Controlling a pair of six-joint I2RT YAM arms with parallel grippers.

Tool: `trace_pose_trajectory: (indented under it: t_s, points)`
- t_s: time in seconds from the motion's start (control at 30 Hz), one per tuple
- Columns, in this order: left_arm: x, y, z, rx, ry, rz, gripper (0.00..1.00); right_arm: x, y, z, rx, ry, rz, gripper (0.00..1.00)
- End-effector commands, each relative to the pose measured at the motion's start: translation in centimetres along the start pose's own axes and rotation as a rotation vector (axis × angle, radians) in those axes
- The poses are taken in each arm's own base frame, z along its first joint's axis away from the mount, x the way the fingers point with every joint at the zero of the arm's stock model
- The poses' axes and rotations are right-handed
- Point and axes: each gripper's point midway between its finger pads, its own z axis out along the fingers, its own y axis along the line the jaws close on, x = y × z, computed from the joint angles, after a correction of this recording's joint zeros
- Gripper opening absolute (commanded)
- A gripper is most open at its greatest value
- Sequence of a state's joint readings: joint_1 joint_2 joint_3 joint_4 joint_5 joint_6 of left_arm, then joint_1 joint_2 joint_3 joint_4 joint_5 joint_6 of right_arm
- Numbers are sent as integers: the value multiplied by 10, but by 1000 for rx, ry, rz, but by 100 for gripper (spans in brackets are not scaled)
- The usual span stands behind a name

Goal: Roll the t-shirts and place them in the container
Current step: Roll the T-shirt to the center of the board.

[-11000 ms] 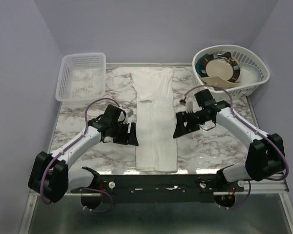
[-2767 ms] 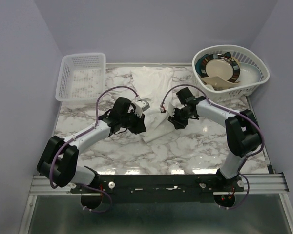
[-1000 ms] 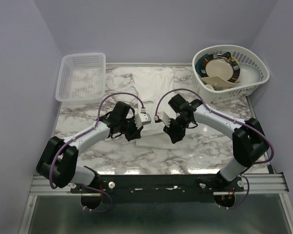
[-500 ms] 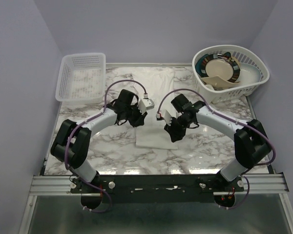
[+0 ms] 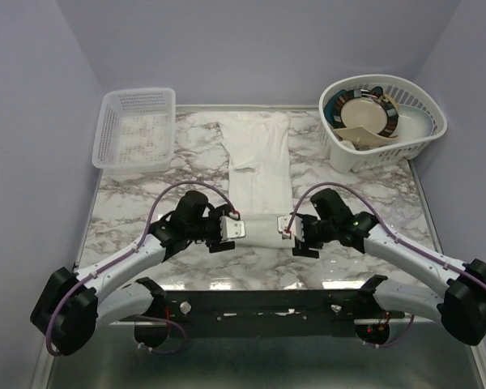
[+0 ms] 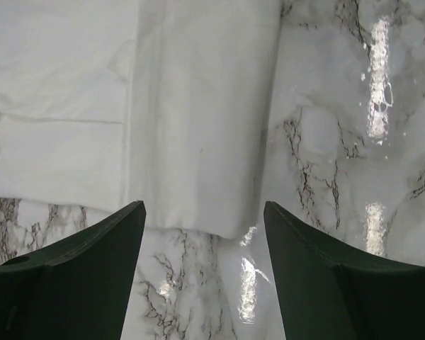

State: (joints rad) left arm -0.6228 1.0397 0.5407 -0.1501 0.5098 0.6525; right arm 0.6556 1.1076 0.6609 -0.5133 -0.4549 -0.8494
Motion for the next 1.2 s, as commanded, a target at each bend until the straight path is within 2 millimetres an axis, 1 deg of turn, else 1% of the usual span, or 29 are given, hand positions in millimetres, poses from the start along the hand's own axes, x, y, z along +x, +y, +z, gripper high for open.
trace_pose_trajectory:
  t_s: [0.0,0.07,0.1,0.23,0.3,0.47,0.57,0.6,0.63,0.67,0.7,0.73,0.77,0.8,0.83,0.87,0.9,0.93,0.97,1.0,1.1,1.13,1.17]
  points:
    - [10,-11,13,46,-4,232,77,-8,-25,-1,142,-34,-132,77]
    - [20,-16,19,76,18,257,76,-4,-22,2,134,-19,-104,77]
    - [23,-20,22,92,28,276,74,-3,-22,2,132,-12,-92,77]
    - [41,-24,31,120,77,341,71,-2,-19,3,123,-16,-58,77]
    - [46,-23,33,122,90,361,68,-2,-18,4,123,-17,-56,77]
    - [57,-32,34,173,110,413,61,1,-16,6,122,-15,-47,77]
    - [62,-36,35,189,120,426,48,1,-16,7,115,-15,-45,77]
    - [62,-35,35,191,124,423,39,-1,-17,8,114,-18,-47,77]
    - [64,-37,36,204,132,405,33,1,-15,9,105,-16,-48,77]
    - [61,-35,36,207,137,392,27,1,-15,10,104,-19,-51,77]
    - [60,-34,36,205,141,359,17,1,-14,11,98,-21,-56,77]
    - [59,-34,37,207,147,338,13,0,-9,13,76,-34,-78,77]
    - [52,-30,37,201,146,311,7,1,-5,15,64,-42,-91,78]
    - [49,-27,37,197,143,285,0,0,-3,17,63,-48,-103,79]
    - [46,-27,37,201,145,229,0,-1,-2,18,64,-56,-111,79]
    - [37,-25,35,216,136,202,0,-5,0,20,64,-67,-130,79]
    - [32,-24,35,221,132,174,0,-6,1,21,65,-70,-135,79]
    - [33,-21,33,220,138,92,0,-7,2,22,63,-74,-139,80]
    - [21,-19,30,243,110,46,0,-11,2,23,68,-87,-152,80]
    - [19,-19,29,251,108,6,0,-10,5,25,68,-87,-154,80]
    - [10,-19,27,269,98,-94,0,-12,2,28,91,-91,-162,82]
    - [7,-18,27,267,89,-110,0,-12,1,29,97,-88,-151,87]
    - [5,-18,26,262,84,-151,0,-14,1,30,100,-94,-152,88]
